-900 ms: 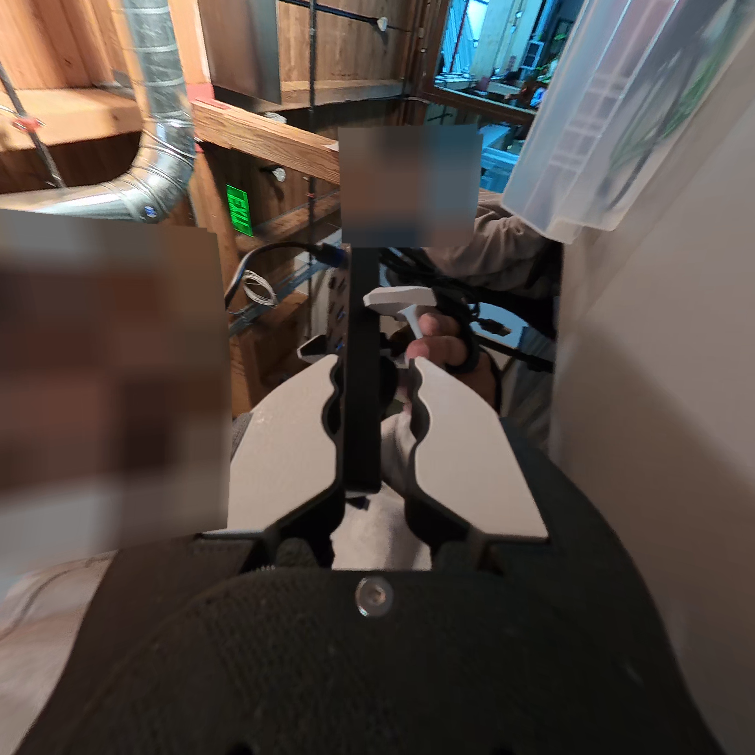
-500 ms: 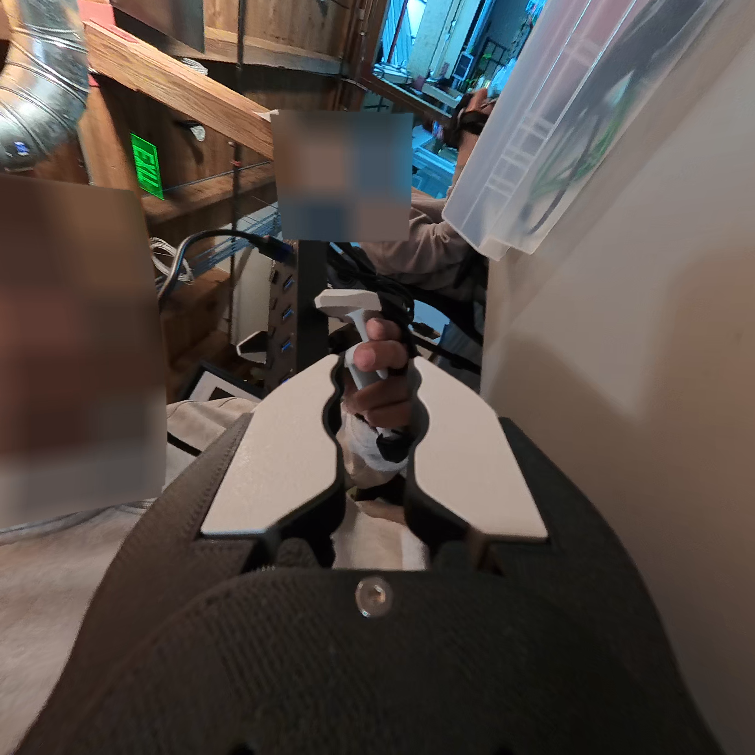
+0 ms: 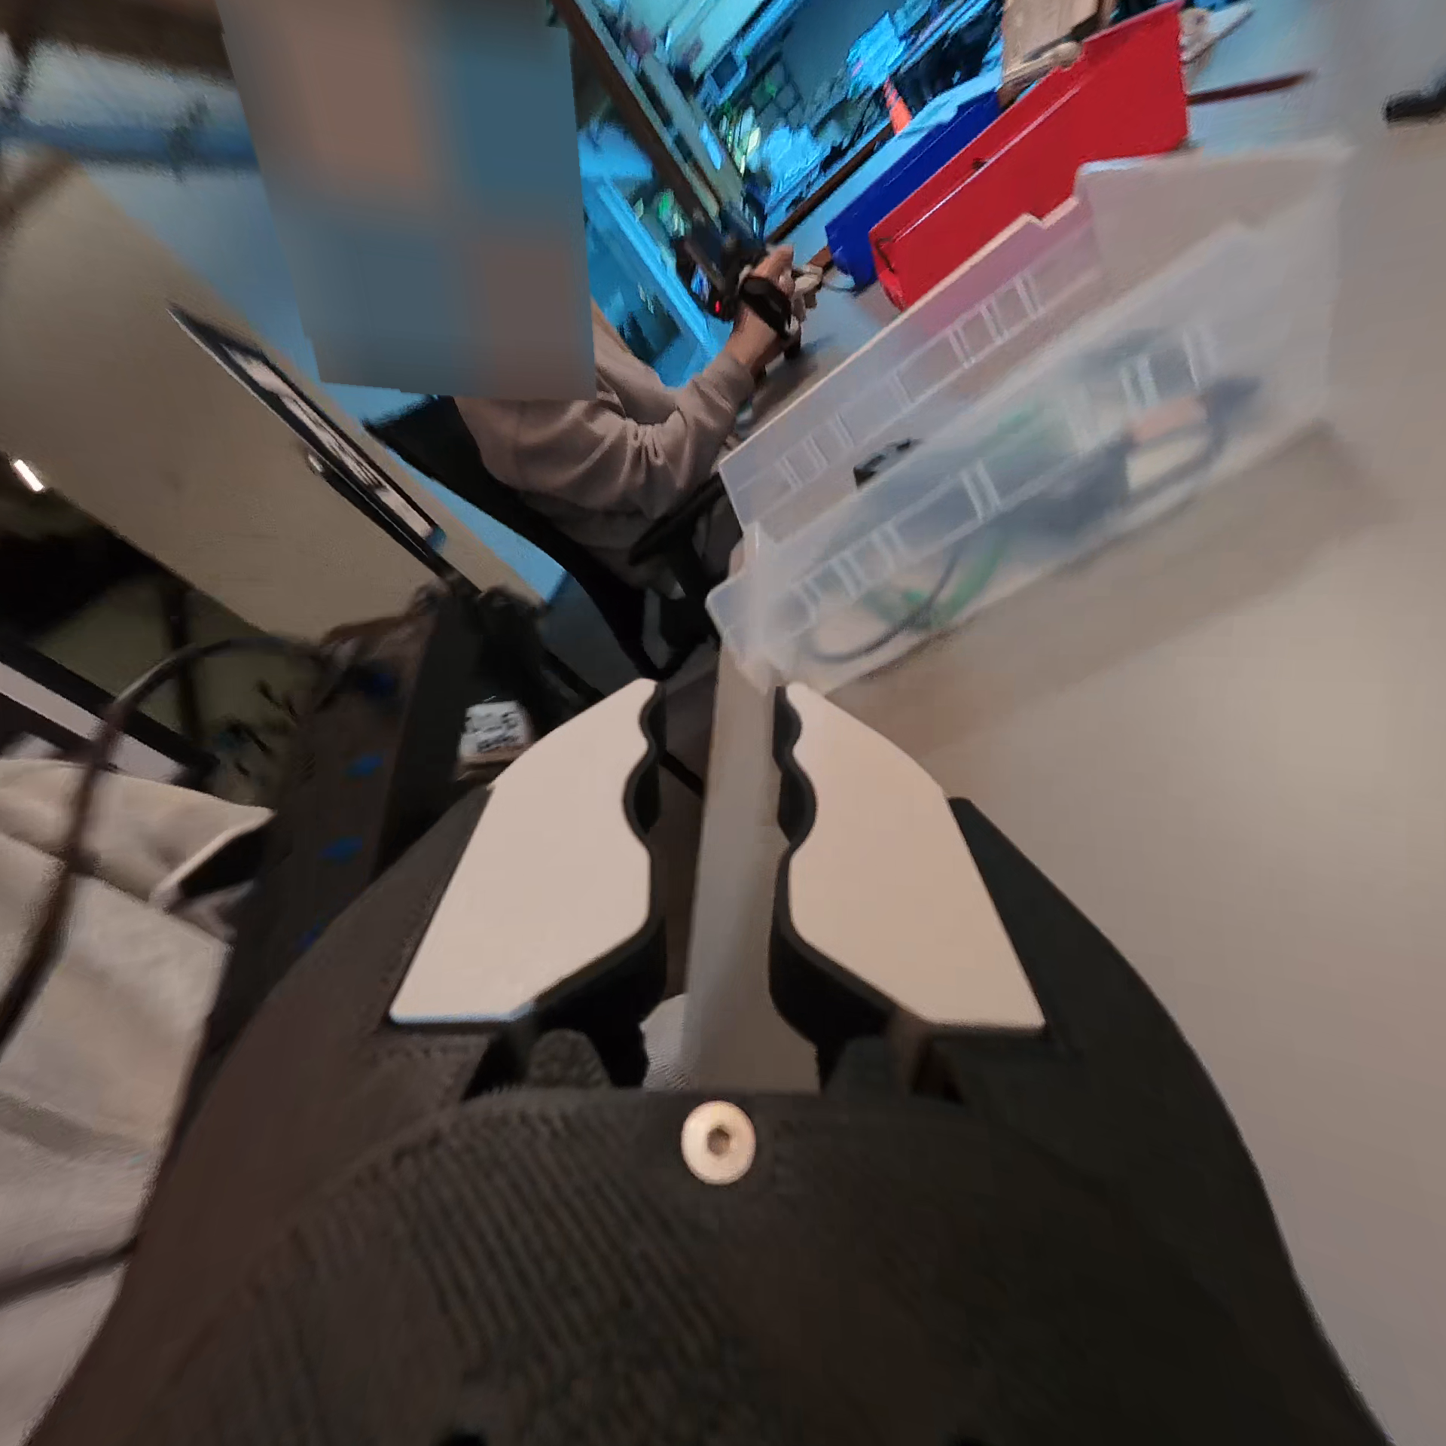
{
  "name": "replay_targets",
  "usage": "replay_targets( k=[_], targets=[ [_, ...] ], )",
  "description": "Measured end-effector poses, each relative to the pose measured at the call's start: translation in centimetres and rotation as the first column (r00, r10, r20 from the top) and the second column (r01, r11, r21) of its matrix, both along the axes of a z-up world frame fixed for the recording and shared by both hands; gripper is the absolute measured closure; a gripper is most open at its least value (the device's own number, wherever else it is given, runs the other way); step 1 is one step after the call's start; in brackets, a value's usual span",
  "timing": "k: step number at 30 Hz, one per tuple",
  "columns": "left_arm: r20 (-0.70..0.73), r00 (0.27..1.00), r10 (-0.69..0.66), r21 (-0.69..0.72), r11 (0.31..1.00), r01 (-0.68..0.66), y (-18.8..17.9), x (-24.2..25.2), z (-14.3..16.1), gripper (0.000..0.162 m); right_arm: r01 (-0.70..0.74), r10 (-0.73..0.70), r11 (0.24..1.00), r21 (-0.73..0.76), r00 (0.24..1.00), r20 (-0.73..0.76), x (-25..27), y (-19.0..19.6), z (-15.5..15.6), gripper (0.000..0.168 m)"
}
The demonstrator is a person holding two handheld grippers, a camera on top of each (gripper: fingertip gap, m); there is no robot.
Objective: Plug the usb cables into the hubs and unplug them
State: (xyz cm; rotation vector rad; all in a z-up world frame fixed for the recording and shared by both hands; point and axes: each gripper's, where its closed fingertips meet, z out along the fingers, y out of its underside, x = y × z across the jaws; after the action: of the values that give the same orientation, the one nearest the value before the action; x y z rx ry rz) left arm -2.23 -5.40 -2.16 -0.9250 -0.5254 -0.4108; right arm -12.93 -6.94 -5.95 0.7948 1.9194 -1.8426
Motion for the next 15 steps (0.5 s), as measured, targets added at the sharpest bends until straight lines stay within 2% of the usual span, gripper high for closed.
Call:
replay_targets(
  k=[5, 10, 13, 15],
  targets=[
    [-0.014, 1.000, -0.007, 0.013, 1.000, 0.007, -0.3, 0.4, 0.6, 0.103, -0.064, 0.094, 0.985, 0.159, 0.977, -0.191, -3.2, -5.9, 1.3, 0.142],
    [0.065, 0.998, -0.022, 0.078, 0.997, 0.017, -1.3, -0.9, 0.0, 0.103, -0.146, 0.264, 0.934, 0.325, 0.897, -0.356, -5.9, -12.8, 2.1, 0.141],
    [0.097, 0.995, -0.008, 0.105, 0.994, -0.002, -2.3, -1.9, -0.4, 0.103, -0.216, 0.393, 0.874, 0.435, 0.841, -0.373, -7.3, -16.6, 1.8, 0.145],
    [0.084, 0.996, 0.011, 0.097, 0.995, -0.019, -2.6, -2.4, -0.6, 0.103, -0.269, 0.516, 0.786, 0.557, 0.782, -0.350, -7.6, -18.4, 0.5, 0.150]
  ],
)
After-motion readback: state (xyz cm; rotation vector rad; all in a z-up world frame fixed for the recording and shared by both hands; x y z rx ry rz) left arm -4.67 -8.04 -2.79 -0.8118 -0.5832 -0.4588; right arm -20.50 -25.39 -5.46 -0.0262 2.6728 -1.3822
